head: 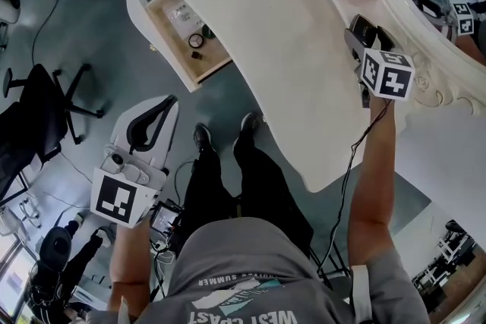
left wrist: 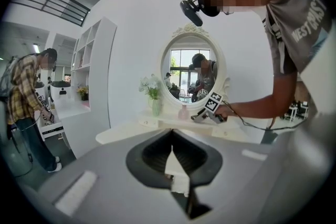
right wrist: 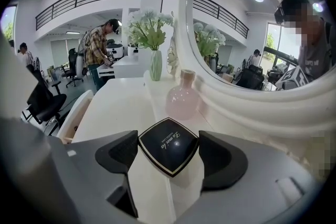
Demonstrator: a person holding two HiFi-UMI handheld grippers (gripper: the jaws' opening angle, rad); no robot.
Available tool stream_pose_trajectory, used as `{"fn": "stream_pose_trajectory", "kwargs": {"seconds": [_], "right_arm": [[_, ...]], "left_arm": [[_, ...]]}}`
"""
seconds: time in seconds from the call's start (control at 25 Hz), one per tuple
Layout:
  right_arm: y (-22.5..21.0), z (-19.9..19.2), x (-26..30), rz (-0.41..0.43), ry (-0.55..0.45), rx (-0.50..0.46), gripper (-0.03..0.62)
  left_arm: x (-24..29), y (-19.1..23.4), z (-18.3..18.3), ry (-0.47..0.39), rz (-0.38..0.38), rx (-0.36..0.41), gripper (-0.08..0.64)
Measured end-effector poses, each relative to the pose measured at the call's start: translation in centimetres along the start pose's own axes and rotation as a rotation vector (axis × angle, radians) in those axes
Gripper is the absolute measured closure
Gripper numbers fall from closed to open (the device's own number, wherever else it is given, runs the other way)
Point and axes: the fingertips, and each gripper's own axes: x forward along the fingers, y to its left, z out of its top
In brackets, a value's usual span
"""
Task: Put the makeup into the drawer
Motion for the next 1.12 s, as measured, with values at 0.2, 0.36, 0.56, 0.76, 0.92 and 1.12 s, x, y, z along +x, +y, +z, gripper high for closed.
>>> {"fn": "stream_pose_trajectory", "kwargs": {"seconds": [0.2, 0.36, 0.56, 0.76, 0.92, 1.12], "right_arm": [[1.1, 0.8, -0.4, 0.009, -0.01, -0.013, 0.222], [2.1, 1.2, -0.4, 0.016, -0.008, -0.015, 0.227], [2.9, 1.7, -0.3, 0.017, -0.01, -0.021, 0.232], [3.1, 2.1, -0.2, 0.004, -0.011, -0.027, 0.238], [2.3, 2.3, -0.1, -0.05, -0.011, -0.047, 0.557], [0.7, 1.9, 0.5, -0.123, 0.003, -0.049, 0.534]], "left_arm": [[-0.7, 0.8, 0.0, -0.007, 0.014, -0.003, 0.558], [-1.3, 1.6, -0.1, -0.011, 0.027, -0.004, 0.558], [-2.2, 2.3, -0.2, -0.017, 0.041, -0.007, 0.56], [-3.0, 2.8, -0.6, -0.012, 0.052, -0.014, 0.558], [-3.3, 3.0, -1.0, -0.012, 0.057, -0.018, 0.558], [-3.5, 3.3, -1.1, -0.014, 0.06, -0.022, 0.558]]}}
